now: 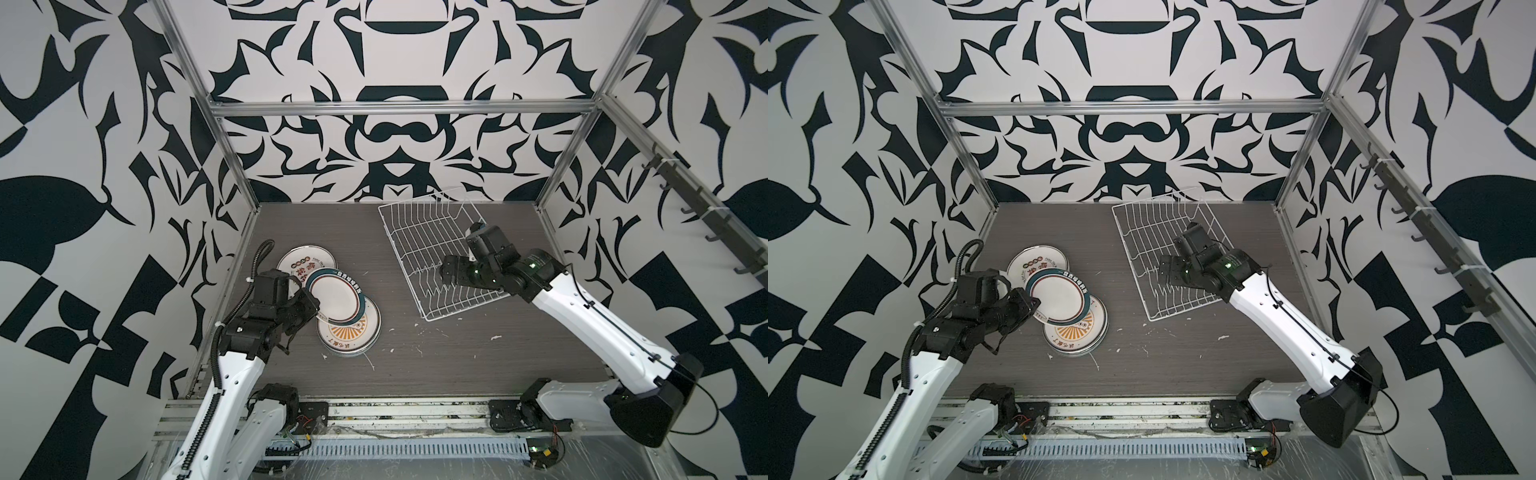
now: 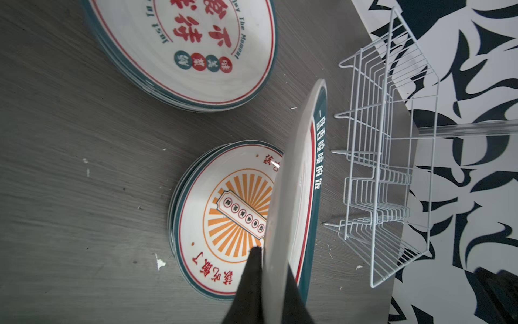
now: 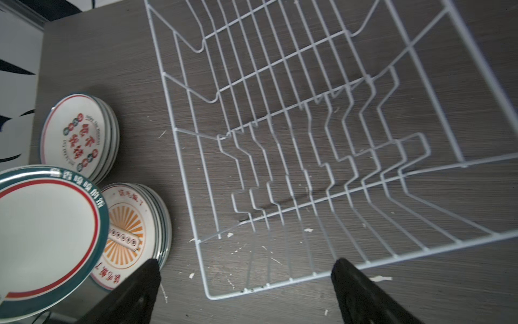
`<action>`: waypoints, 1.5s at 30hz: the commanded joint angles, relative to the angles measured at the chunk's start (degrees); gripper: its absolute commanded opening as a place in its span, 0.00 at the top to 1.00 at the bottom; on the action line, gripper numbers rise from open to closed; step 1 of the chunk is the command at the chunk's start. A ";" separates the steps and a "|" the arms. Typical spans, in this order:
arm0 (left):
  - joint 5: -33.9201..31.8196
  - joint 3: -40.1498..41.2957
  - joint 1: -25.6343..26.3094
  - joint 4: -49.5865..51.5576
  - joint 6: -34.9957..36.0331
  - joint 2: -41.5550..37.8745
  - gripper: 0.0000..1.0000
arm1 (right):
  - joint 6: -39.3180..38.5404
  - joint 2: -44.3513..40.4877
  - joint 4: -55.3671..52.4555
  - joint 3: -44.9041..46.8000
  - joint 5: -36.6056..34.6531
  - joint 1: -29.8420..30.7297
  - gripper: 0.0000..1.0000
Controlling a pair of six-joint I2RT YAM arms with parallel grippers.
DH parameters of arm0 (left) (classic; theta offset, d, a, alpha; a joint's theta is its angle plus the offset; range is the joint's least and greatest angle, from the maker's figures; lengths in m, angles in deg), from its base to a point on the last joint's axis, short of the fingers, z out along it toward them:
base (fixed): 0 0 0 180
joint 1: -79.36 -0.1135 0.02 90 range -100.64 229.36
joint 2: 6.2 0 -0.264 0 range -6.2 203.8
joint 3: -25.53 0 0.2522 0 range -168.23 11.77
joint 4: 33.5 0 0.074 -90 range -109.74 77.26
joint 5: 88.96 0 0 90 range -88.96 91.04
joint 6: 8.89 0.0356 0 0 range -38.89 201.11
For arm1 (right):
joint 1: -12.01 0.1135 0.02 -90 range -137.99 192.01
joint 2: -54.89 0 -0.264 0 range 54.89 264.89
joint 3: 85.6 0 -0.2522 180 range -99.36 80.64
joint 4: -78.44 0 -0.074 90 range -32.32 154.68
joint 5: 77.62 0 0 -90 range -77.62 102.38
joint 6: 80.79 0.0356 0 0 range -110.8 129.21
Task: Unload the plates from the dish rack
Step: Place the plate among the plates.
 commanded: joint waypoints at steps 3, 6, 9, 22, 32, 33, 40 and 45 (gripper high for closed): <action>-1.96 -0.05 0.00 3.38 -0.92 -1.06 1.00 | -4.48 -1.71 -5.93 -2.93 -8.28 -0.93 0.01; -2.29 0.70 0.00 4.30 -1.06 -1.76 1.00 | -5.04 -1.85 -5.91 -2.22 -8.60 -1.75 0.01; -2.47 2.08 0.00 4.51 -1.66 -2.72 1.00 | -5.58 -1.41 -6.19 -2.33 -7.85 -2.28 0.01; 1.86 7.81 0.00 2.57 -4.40 -3.67 1.00 | -6.12 -2.72 -4.86 -0.76 -5.61 -2.75 0.00; 3.64 10.01 0.00 0.83 -4.95 -3.36 1.00 | -5.74 -2.96 -3.11 1.61 -4.19 -3.08 0.00; 3.72 10.44 0.00 0.60 -5.17 -3.37 1.00 | -5.75 -2.61 -2.97 1.52 -3.99 -3.12 0.01; 3.98 12.41 -0.04 -0.88 -5.68 -3.64 0.97 | -6.21 -2.45 -2.92 1.56 -4.04 -3.23 0.00; 4.06 13.21 0.00 -1.76 -5.93 -3.33 0.86 | -6.30 -2.64 -2.93 1.92 -1.90 -3.32 0.01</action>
